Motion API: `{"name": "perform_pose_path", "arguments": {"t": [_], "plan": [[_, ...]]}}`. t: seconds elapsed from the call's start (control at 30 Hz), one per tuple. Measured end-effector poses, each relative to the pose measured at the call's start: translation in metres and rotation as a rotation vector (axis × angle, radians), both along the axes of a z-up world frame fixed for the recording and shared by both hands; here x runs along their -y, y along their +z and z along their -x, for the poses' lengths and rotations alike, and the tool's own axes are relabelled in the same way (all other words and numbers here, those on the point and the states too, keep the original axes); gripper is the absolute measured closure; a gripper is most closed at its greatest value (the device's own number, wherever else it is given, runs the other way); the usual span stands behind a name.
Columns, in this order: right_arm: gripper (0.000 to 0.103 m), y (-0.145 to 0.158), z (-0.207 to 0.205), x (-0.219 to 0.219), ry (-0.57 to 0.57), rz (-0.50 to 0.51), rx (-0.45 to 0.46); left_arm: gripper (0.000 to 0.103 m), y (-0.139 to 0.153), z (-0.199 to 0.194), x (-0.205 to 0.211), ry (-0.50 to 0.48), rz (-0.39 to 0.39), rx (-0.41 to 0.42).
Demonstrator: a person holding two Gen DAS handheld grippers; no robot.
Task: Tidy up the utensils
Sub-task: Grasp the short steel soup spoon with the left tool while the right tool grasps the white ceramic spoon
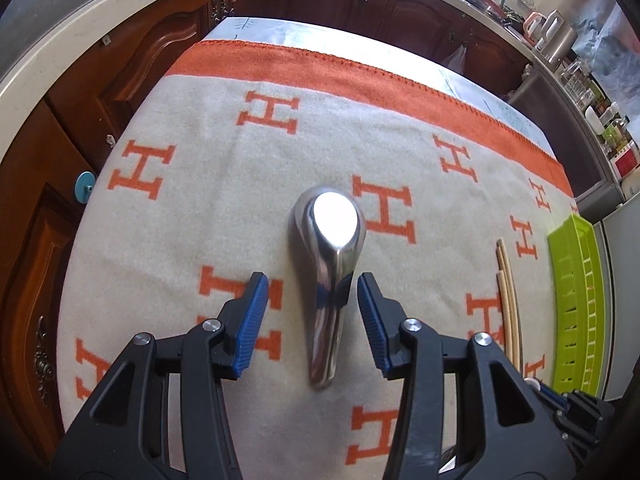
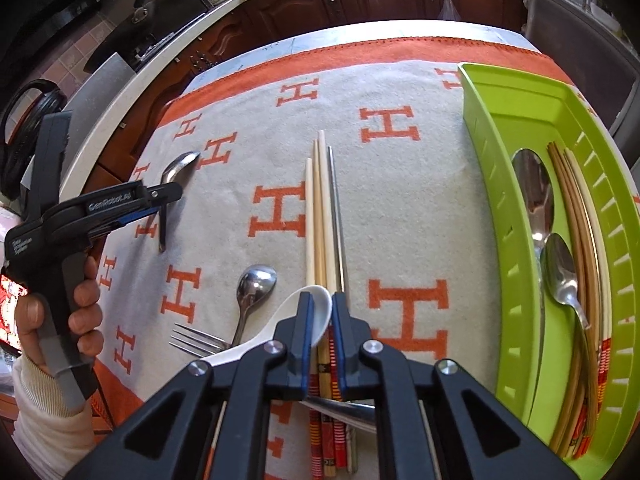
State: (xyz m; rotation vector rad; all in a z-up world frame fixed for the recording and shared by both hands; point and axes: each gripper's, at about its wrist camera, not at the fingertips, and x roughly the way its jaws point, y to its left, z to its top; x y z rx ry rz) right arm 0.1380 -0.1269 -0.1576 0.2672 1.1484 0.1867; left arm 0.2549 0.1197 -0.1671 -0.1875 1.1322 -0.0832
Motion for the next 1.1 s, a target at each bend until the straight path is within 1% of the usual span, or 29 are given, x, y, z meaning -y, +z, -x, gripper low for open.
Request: {"name": "perform_pose_path", "arguments": {"t": [0.17,0.3,0.33,0.4,0.53,0.6,0.7,0.97,1.1], "plan": [[0.097,0.006,0.001,-0.001,0.021,-0.018,0.038,0.059,-0.001,-0.007,0.005,-0.01,-0.015,0.018],[0.098,0.008,0.002,-0.001,0.022,-0.03,0.045,0.06,-0.001,-0.009,0.01,-0.016,-0.031,0.024],[0.098,0.008,0.003,0.001,0.02,-0.033,0.047,0.071,0.0,-0.009,0.01,-0.015,-0.031,0.025],[0.098,0.01,0.004,0.003,0.017,-0.039,0.052,0.086,-0.001,-0.009,0.012,-0.013,-0.037,0.021],[0.098,0.014,0.006,0.006,0.013,-0.051,0.069,0.087,0.0,-0.003,0.013,0.011,-0.053,0.029],[0.098,0.016,0.006,0.008,0.009,-0.061,0.076,0.087,0.001,0.001,0.012,0.018,-0.041,0.032],[0.098,0.021,0.008,0.011,0.004,-0.07,0.092,0.087,0.005,0.01,0.012,0.004,0.015,0.037],[0.098,0.038,0.016,0.029,-0.023,-0.097,0.148,0.088,0.03,0.041,0.028,-0.029,0.018,0.08],[0.098,0.048,0.022,0.04,-0.039,-0.105,0.178,0.088,0.043,0.061,0.042,-0.059,0.005,0.107]]}}
